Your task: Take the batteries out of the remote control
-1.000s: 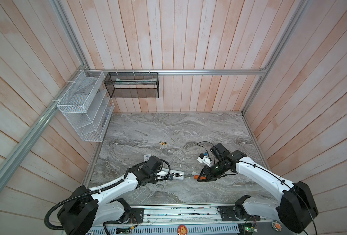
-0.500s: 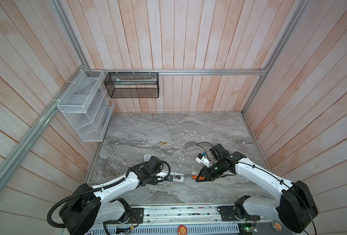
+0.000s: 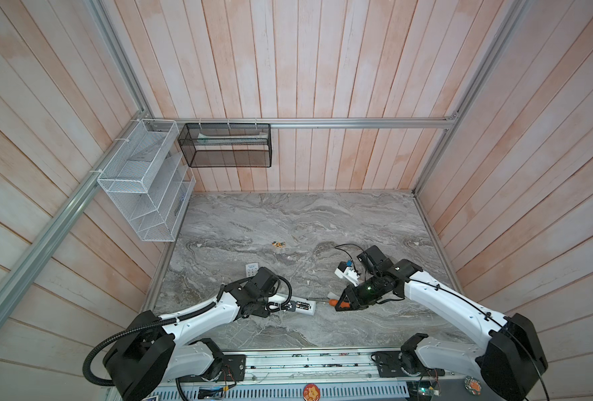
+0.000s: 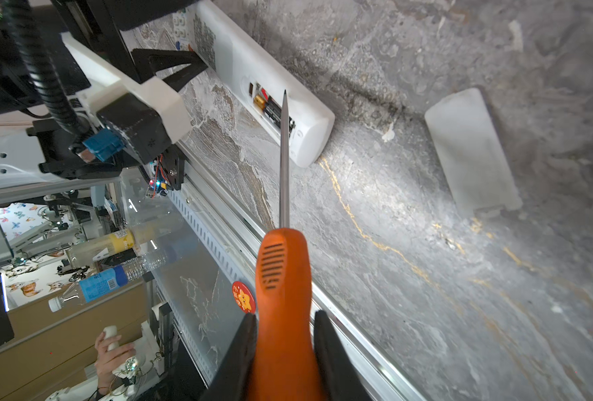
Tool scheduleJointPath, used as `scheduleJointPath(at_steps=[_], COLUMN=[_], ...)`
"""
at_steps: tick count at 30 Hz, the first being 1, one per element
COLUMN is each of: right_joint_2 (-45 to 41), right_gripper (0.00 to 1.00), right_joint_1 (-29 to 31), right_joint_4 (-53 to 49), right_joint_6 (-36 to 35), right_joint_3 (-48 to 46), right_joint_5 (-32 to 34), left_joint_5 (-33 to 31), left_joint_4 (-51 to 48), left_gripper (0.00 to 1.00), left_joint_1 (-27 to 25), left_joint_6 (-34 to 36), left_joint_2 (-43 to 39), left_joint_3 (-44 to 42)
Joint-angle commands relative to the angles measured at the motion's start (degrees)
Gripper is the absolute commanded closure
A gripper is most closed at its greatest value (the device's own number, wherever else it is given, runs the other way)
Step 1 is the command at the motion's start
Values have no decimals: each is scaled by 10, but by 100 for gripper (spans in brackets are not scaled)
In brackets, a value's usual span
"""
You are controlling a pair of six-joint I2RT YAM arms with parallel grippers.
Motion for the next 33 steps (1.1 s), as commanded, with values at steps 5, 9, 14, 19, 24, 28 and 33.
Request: scheduleJointPath(at_steps=[5,9,14,19,24,28,33], right_joint_2=[-8,6,16,9,-33,-51,-44], right_gripper=[100,100,100,100,100,100,100], right_joint_1=[6,6,6,6,6,6,1], right_joint_4=[-43,-37,-37,-28,3,-4,4], right_joint_6=[11,7,4,16,63,73,73], right_joint_3=[-8,-4,-8,-22,-33,-42,-49], right_joint_5=[21,23,20,8,-41,-37,-27], left_joint_5=[-1,-2,-4,-6,-9,-10,-10], left_joint_4=[-4,-3,-2,0,0,0,0], left_gripper=[92,92,92,92,91,92,91], left_joint_1=[-2,-3,-3,-3,-3,-4,-5], left_joint_6=[2,1,0,-3,-7,-7,-8], left_joint_2=[0,-5,-7,-6,-8,-9,-6], left_joint_3=[13,10,11,12,11,11,11])
